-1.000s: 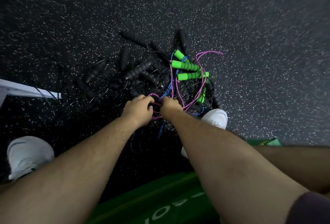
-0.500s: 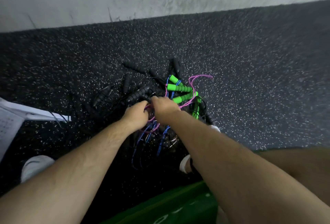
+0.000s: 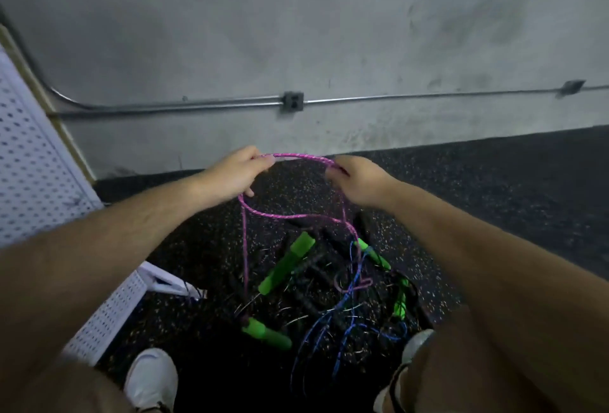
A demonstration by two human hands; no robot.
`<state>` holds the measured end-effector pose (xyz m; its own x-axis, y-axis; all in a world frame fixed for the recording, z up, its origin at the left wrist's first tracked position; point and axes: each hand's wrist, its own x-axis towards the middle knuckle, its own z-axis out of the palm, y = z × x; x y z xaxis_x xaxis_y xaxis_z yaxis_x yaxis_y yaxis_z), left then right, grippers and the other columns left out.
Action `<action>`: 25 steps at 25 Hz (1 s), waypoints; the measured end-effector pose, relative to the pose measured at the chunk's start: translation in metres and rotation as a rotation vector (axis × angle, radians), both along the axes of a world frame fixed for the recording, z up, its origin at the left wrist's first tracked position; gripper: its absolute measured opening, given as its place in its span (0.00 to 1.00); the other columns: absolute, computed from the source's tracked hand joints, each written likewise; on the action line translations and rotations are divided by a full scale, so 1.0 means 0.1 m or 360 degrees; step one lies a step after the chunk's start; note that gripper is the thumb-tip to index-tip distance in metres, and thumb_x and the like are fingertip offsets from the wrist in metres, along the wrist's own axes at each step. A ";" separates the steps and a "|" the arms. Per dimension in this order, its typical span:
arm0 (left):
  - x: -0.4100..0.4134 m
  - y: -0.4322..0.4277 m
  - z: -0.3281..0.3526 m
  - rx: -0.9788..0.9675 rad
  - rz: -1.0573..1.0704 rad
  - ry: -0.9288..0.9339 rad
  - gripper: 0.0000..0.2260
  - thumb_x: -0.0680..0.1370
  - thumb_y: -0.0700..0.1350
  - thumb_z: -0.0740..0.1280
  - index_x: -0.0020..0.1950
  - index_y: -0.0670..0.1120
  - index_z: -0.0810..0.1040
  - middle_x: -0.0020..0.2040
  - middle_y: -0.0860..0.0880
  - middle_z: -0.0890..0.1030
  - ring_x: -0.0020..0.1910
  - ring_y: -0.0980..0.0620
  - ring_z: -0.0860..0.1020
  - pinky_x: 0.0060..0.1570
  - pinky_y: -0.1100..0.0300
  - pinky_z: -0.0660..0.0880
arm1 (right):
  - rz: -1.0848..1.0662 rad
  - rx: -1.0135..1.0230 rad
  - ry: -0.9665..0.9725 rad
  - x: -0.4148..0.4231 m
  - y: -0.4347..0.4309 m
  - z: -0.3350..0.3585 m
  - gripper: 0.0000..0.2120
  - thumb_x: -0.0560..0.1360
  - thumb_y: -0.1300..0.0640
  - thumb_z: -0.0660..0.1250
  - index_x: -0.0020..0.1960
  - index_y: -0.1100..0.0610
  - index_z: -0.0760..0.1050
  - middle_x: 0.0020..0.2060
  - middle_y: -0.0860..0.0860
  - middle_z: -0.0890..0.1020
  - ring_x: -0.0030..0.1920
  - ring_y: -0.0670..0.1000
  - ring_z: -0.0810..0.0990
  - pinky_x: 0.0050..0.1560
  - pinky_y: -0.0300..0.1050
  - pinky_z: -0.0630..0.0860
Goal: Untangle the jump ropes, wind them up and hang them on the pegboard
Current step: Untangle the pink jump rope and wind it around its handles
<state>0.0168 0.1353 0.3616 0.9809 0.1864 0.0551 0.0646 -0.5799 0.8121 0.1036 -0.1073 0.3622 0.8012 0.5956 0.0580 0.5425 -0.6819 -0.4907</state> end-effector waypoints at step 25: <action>-0.11 0.38 0.17 -0.0433 0.0187 -0.0192 0.12 0.87 0.50 0.55 0.48 0.48 0.73 0.32 0.54 0.66 0.26 0.56 0.61 0.26 0.61 0.60 | -0.0338 0.0193 0.0283 -0.09 0.67 -0.19 0.15 0.84 0.52 0.60 0.58 0.63 0.76 0.49 0.58 0.82 0.40 0.54 0.79 0.37 0.44 0.74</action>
